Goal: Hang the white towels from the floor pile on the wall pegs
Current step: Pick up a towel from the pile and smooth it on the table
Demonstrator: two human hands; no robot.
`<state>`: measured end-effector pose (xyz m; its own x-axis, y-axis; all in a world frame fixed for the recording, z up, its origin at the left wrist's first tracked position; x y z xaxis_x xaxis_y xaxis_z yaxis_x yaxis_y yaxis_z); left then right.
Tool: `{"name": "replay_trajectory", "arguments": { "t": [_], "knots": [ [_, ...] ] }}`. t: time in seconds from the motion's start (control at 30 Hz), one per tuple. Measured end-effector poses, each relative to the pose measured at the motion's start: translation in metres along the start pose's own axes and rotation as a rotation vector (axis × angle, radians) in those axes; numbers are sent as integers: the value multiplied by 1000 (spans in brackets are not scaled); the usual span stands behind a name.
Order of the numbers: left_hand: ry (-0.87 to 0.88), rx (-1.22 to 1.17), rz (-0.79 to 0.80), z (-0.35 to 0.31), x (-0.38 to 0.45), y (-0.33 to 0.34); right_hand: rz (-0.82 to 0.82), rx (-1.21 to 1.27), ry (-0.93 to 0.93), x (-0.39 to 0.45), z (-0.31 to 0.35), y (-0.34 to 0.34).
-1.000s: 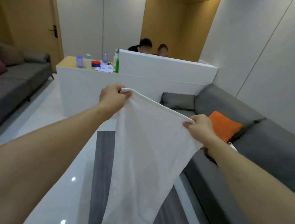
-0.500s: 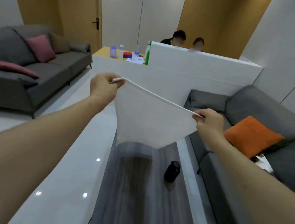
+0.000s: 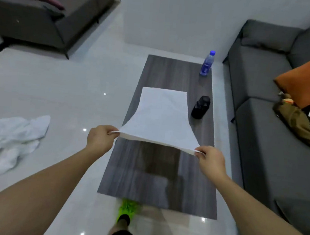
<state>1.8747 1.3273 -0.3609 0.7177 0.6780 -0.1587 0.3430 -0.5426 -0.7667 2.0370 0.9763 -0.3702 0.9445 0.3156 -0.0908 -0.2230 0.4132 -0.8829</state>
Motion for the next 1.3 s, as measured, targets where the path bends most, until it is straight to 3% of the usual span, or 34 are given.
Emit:
{"name": "replay_trajectory", "arguments": {
  "t": [0.2,0.37,0.7,0.97,1.17,1.3],
  "knots": [
    [-57,118,169,67,-81,70,219,-30,139,-74,-71,66],
    [-77,150,225,84,-75,84,279,-37,202,-58,-74,79],
    [-77,147,255,28,105,89,195,-20,272,113,-32,79],
    [-50,79,159,-5,222,107,-64,25,310,234,3,65],
    [-171,110,407,48,176,170,177,26,420,186,-17,139],
    [-196,196,564,86,122,214,377,-19,369,125,-31,208]
  ]
}}
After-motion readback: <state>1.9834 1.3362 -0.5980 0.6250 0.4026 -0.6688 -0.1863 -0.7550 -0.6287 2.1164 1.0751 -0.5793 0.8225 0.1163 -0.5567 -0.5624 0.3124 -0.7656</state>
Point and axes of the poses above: each hand's wrist, its own x-axis towards the middle knuckle, its own y-axis out of the palm, z = x × y, the point moved 6 cm from there along x, towards the middle knuckle, and after that the axes turned 2 degrees about y, right-handed, at the moved point
